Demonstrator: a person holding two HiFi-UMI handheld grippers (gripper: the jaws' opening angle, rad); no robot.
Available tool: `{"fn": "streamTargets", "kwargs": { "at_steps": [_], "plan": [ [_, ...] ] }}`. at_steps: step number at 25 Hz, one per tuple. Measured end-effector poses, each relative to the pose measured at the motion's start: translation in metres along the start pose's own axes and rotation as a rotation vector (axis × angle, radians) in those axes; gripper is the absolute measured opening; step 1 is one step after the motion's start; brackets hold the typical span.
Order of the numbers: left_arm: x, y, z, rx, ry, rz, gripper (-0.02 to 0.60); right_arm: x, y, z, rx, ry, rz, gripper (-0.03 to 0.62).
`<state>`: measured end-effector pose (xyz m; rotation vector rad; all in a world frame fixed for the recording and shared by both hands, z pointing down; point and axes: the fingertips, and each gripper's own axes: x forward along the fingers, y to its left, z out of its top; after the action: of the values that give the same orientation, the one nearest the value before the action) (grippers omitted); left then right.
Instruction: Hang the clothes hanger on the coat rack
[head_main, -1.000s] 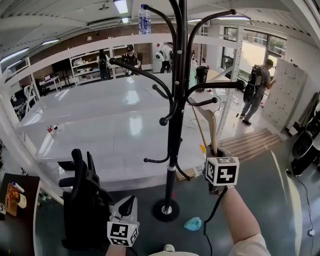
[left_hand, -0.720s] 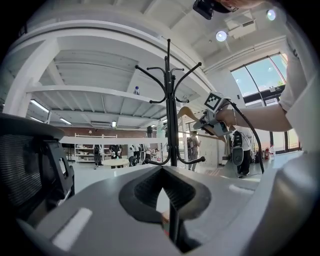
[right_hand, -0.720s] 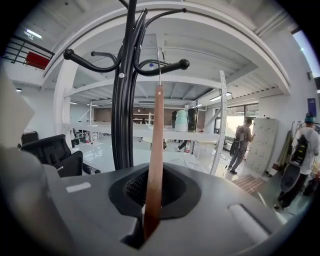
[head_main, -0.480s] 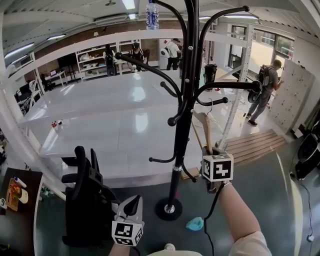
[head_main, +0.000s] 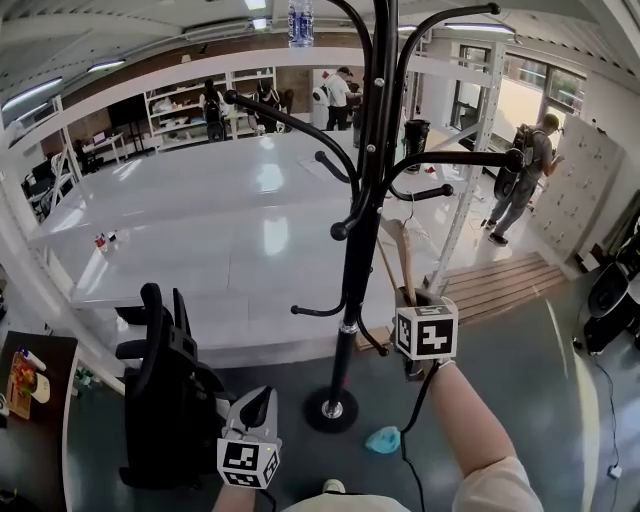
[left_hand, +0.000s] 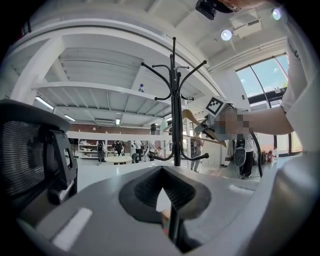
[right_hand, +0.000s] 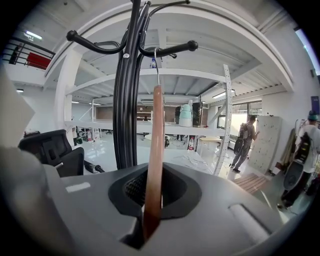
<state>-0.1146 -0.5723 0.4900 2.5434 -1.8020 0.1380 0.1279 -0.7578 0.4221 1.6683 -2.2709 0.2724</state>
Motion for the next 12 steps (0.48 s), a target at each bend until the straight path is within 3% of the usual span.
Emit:
{"fn": "streamTargets", "kwargs": {
  "at_steps": [4,7,12],
  "plan": [
    [-0.006,-0.003,-0.002,0.000,0.009,-0.010,0.000,-0.008,0.008,0.003,0.036,-0.027,0.025,0.078],
    [-0.011,-0.006,-0.001,0.002,0.012,-0.022,0.002,-0.020,0.013,0.008,0.047,-0.065,0.051,0.152],
    [-0.020,-0.016,0.002,0.010,0.010,-0.053,0.002,-0.057,0.016,0.024,0.032,-0.163,0.046,0.187]
  ]
}}
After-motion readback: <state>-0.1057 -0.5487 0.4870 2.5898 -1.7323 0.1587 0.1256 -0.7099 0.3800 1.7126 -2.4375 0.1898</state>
